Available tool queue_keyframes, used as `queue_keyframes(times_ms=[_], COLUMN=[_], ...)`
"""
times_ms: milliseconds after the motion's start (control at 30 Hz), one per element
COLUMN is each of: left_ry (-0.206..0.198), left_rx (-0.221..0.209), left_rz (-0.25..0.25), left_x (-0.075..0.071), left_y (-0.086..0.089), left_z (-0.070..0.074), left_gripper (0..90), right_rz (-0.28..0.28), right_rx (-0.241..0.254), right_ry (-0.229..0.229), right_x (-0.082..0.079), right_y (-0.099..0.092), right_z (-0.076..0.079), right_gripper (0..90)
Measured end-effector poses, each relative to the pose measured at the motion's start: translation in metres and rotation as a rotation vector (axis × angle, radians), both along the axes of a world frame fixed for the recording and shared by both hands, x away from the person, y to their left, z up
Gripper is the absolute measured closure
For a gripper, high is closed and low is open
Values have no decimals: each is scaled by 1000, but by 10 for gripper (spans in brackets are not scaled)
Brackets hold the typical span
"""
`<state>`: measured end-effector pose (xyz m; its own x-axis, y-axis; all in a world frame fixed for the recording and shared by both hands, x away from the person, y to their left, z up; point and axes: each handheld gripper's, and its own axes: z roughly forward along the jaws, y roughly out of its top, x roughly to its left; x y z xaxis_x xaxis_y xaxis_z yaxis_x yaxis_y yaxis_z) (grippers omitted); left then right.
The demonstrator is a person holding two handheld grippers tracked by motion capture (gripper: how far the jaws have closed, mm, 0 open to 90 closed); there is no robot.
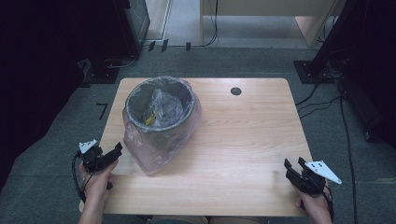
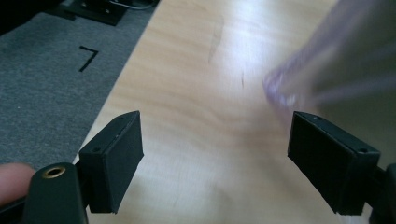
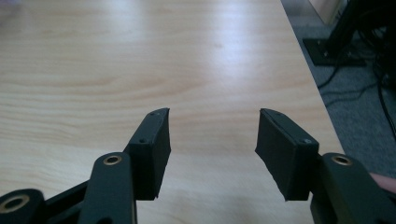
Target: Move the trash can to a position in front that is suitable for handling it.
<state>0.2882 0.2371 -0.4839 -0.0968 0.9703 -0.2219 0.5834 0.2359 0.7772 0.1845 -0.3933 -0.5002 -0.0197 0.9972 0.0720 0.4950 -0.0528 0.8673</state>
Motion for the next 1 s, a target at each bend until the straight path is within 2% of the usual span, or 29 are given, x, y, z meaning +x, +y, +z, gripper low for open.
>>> queue_keyframes(times_ms=[67,100,200,233,267,333,400,433,467,533,567,600,667,800,833,933,967,1000], left_ry=[16,3,-12,-36,-36,-65,-86,-101,-116,-130,-137,-146,-172,-207,-217,-233,-237,-238], left_rx=[11,8,6,-5,-5,-22,-35,-35,-33,-37,-42,-46,-45,-53,-57,-74,-83,-84], left_rz=[15,-2,-13,-11,-11,-2,1,-2,-12,-19,-23,-32,-47,-84,-96,-122,-130,-136], left_x=[8,15,20,25,25,29,34,37,42,46,48,51,56,64,66,67,68,68], left_y=[-5,-11,-15,-17,-17,-16,-15,-16,-17,-19,-21,-24,-30,-41,-47,-54,-57,-59], left_z=[5,11,17,24,24,33,39,43,47,49,50,51,53,54,54,53,52,51], left_gripper=[175,177,242,255,257,269,300,342,439,474,520,588,611,718,753,779,797,797], right_rz=[12,45,74,81,81,108,111,116,113,112,115,142,155,204,220,232,246,246], right_rx=[7,31,25,19,19,-4,1,11,30,33,31,47,53,61,50,42,65,65], right_ry=[-13,6,31,37,37,40,40,39,31,29,21,11,5,-31,-43,-54,-65,-65], right_x=[1,4,8,10,10,18,20,24,32,35,40,48,51,69,79,90,102,102], right_y=[3,10,21,25,25,37,39,41,48,52,57,68,72,96,108,118,127,127], right_z=[1,3,8,10,10,17,19,21,26,27,30,35,37,48,52,57,61,61], right_gripper=[480,484,483,480,480,423,410,408,425,441,480,546,564,638,668,683,692,692])
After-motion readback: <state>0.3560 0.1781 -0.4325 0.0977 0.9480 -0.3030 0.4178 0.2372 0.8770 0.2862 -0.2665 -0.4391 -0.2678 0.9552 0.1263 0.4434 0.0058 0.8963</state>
